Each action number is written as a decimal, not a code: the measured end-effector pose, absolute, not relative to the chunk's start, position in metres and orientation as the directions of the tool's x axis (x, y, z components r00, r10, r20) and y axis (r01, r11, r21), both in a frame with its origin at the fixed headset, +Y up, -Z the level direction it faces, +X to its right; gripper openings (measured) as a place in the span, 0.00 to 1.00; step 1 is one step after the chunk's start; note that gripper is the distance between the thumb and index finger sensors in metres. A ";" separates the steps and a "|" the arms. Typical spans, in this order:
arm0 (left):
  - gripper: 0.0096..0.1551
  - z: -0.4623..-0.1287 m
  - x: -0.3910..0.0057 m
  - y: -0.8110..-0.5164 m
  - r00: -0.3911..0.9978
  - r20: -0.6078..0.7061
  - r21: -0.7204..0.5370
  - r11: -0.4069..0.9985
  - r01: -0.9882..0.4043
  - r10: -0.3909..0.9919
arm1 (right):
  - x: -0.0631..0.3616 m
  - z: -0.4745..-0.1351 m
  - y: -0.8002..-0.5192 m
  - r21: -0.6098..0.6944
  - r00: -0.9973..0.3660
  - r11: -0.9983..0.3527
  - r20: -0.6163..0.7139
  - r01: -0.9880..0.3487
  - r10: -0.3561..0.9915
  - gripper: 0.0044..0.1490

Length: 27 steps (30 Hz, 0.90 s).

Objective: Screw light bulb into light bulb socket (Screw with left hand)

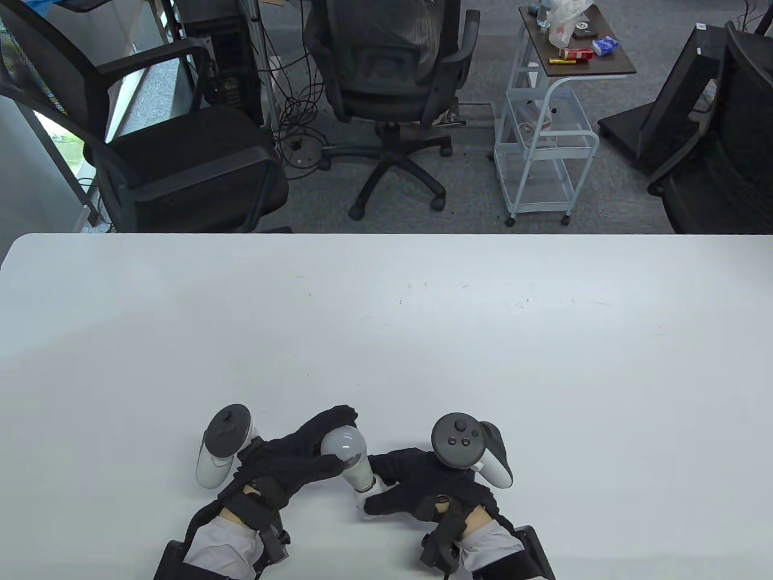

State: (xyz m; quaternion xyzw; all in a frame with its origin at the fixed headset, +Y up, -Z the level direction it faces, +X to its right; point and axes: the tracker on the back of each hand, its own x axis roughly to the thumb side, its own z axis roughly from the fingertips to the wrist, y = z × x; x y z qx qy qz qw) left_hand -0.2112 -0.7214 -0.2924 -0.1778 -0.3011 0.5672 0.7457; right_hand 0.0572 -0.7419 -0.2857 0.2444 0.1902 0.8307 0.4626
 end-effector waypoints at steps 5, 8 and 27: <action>0.43 -0.283 -0.210 -0.696 0.454 0.430 -0.396 0.615 -0.681 0.780 | 0.063 -0.288 -0.741 0.487 -0.508 -0.531 0.192 -0.694 0.840 0.38; 0.43 -0.279 -0.217 -0.681 0.543 0.472 -0.290 0.704 -0.649 0.695 | 0.069 -0.287 -0.741 0.432 -0.524 -0.539 0.165 -0.723 0.836 0.38; 0.43 -0.290 -0.292 -0.722 0.975 0.155 -0.181 0.975 -0.129 0.158 | 0.075 -0.312 -0.755 0.288 -0.540 -0.504 -0.061 -0.815 0.839 0.39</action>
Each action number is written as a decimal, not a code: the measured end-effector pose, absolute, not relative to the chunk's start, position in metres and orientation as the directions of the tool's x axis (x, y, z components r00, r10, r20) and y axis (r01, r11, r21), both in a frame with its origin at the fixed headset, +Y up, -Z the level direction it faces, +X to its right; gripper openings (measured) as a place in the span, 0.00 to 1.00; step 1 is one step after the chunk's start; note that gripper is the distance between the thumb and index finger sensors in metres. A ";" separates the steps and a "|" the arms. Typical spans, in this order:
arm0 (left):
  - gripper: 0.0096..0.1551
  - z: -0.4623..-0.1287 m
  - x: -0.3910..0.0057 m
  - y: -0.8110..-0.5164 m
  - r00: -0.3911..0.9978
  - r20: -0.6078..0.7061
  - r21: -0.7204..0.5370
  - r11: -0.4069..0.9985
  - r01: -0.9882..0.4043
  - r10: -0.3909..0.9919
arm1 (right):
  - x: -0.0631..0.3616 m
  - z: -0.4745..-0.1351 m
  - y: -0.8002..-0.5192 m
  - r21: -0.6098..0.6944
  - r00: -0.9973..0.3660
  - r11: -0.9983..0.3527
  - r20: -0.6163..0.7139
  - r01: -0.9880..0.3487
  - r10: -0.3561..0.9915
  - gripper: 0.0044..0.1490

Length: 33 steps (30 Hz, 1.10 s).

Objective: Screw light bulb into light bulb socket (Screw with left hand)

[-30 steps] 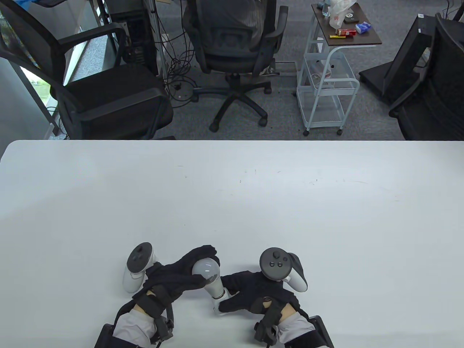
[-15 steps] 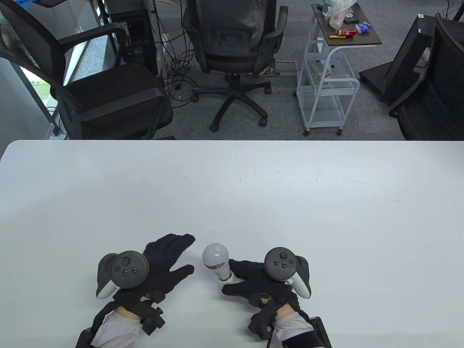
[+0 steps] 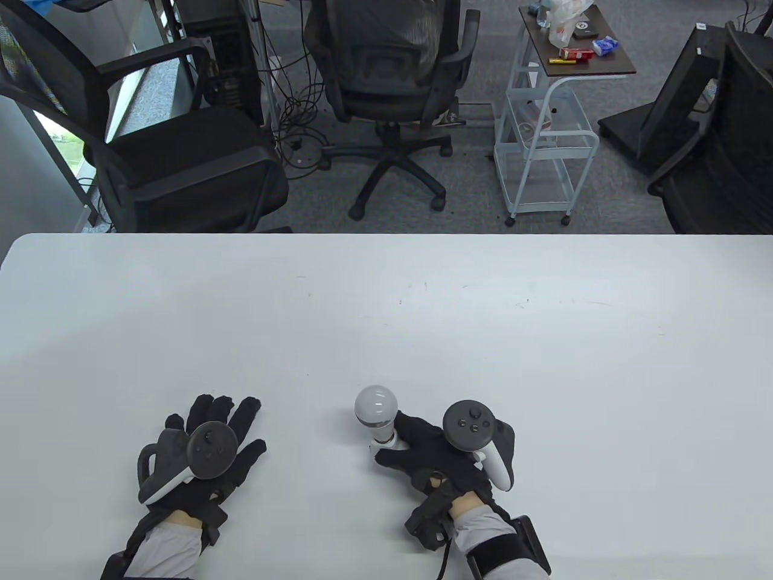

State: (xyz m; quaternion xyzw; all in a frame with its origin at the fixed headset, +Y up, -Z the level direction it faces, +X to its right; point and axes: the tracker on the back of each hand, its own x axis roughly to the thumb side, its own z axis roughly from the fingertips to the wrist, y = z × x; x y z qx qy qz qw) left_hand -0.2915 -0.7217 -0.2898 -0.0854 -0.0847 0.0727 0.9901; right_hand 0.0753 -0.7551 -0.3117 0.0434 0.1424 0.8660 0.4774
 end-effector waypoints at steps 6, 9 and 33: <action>0.44 -0.292 -0.290 -0.729 0.969 0.149 -0.225 0.961 -0.163 0.199 | 0.058 -0.356 -0.749 0.225 -0.538 -0.505 -0.116 -0.833 0.835 0.40; 0.45 -0.292 -0.283 -0.733 0.973 0.158 -0.237 0.963 -0.125 0.166 | 0.045 -0.385 -0.747 0.193 -0.522 -0.492 -0.158 -0.849 0.838 0.40; 0.48 -0.296 -0.289 -0.720 0.962 0.154 -0.194 0.961 -0.196 0.227 | 0.037 -0.435 -0.774 0.296 -0.567 -0.488 -0.337 -0.821 0.751 0.53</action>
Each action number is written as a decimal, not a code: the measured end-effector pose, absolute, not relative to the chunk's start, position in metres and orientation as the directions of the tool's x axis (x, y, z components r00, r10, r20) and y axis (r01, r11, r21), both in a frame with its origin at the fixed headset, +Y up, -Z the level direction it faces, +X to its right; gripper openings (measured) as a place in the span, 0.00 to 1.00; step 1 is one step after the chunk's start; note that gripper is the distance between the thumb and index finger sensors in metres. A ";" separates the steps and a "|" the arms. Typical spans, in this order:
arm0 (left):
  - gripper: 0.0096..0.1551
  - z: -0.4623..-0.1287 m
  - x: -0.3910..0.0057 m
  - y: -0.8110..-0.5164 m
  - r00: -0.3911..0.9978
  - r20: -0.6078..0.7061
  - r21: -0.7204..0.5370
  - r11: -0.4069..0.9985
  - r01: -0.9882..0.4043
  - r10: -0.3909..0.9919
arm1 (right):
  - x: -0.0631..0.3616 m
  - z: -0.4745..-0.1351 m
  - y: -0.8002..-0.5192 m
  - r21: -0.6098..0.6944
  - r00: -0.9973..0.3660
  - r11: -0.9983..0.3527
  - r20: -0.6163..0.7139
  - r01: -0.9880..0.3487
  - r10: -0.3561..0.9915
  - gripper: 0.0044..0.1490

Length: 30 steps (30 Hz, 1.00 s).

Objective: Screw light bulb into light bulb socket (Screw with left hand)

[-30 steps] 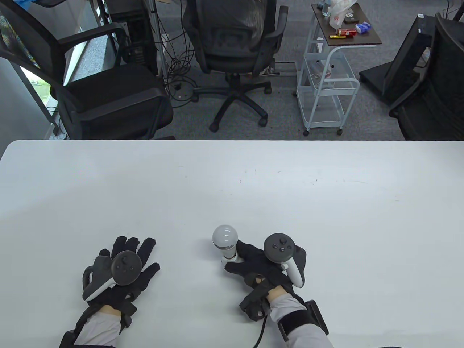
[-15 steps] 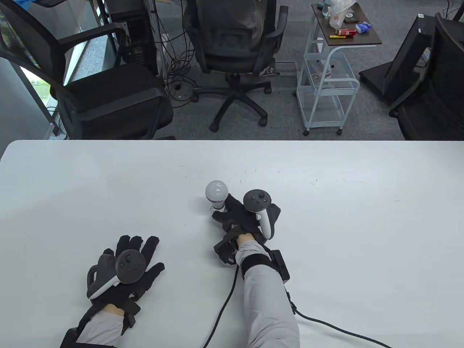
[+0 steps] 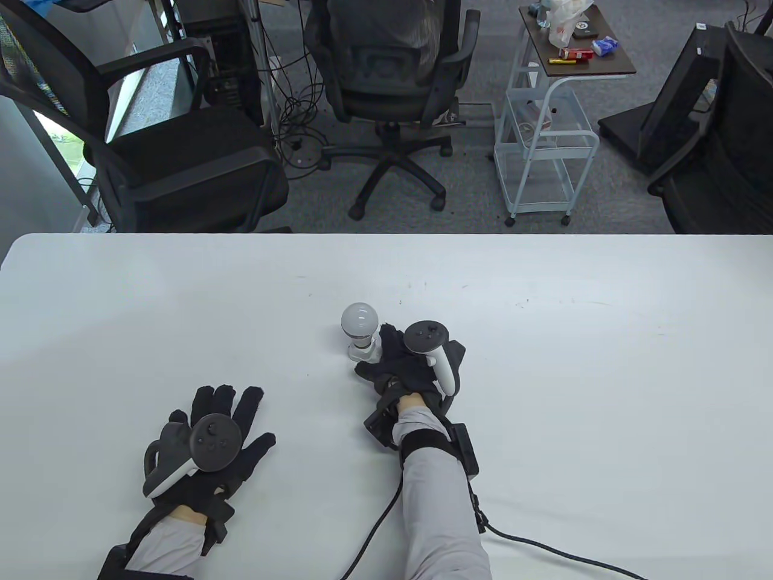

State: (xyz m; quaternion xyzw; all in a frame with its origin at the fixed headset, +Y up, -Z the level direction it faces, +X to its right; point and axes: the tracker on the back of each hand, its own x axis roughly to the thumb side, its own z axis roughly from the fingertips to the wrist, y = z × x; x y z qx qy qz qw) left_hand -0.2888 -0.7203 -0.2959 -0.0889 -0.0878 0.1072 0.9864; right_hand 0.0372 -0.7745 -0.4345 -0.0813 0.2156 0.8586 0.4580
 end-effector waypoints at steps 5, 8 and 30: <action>0.50 -0.296 -0.298 -0.720 0.955 0.140 -0.178 0.956 -0.234 0.260 | 0.067 -0.389 -0.760 0.275 -0.623 -0.563 -0.243 -0.779 0.743 0.53; 0.53 -0.294 -0.298 -0.721 0.959 0.144 -0.164 0.962 -0.220 0.244 | 0.089 -0.362 -0.745 0.236 -0.661 -0.621 -0.171 -0.747 0.730 0.52; 0.55 -0.288 -0.293 -0.724 0.981 0.115 -0.174 0.976 -0.133 0.154 | 0.122 -0.300 -0.736 0.150 -0.876 -0.868 0.025 -0.474 0.483 0.52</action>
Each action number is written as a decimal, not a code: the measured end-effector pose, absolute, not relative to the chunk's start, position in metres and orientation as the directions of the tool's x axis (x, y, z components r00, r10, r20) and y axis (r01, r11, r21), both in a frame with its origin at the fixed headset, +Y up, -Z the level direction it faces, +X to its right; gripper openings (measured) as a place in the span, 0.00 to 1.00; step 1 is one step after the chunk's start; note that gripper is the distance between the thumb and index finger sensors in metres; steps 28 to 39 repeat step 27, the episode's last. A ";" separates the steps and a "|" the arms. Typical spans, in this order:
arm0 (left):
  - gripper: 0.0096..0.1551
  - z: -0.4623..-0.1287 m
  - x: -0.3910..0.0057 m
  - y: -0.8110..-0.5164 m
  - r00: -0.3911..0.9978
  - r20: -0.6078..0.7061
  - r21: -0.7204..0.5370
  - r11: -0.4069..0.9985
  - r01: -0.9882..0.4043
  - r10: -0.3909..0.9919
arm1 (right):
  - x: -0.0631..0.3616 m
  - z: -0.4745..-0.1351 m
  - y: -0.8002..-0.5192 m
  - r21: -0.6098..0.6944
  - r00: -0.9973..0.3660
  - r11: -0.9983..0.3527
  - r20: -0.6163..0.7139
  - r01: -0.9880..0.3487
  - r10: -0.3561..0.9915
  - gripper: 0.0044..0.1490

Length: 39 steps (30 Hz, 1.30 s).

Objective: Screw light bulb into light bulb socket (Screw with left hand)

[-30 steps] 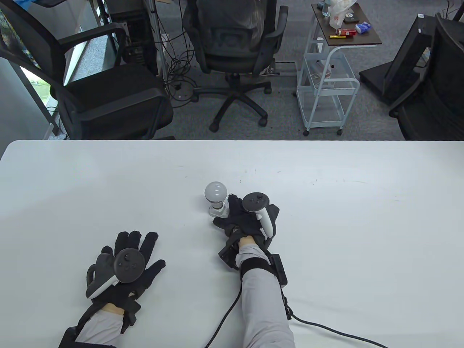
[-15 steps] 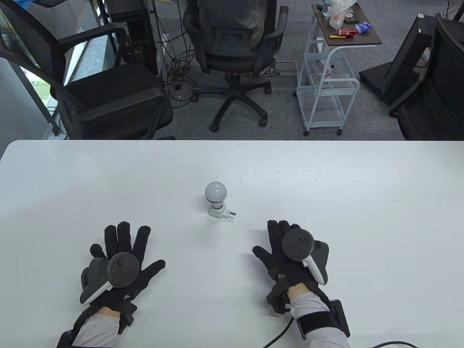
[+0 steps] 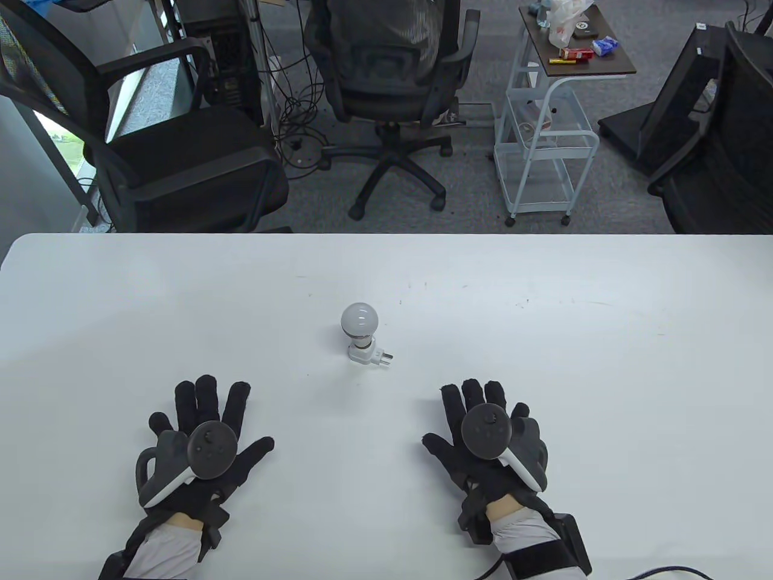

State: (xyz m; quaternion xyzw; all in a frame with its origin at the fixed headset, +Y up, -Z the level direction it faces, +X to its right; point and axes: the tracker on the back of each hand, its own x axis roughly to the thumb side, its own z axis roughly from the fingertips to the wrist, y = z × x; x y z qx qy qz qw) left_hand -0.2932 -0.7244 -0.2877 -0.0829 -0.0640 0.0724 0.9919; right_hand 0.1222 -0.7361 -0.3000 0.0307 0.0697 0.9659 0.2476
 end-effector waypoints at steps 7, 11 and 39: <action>0.55 -0.290 -0.295 -0.726 0.980 0.105 -0.192 0.970 -0.147 0.169 | 0.126 -0.303 -0.739 0.174 -0.871 -0.858 0.006 -0.483 0.492 0.51; 0.54 -0.293 -0.295 -0.729 0.978 0.103 -0.218 0.963 -0.156 0.182 | 0.126 -0.304 -0.740 0.194 -0.869 -0.853 0.004 -0.485 0.495 0.51; 0.53 -0.295 -0.292 -0.731 0.974 0.116 -0.251 0.954 -0.163 0.197 | 0.130 -0.307 -0.747 0.248 -0.860 -0.830 -0.024 -0.500 0.510 0.50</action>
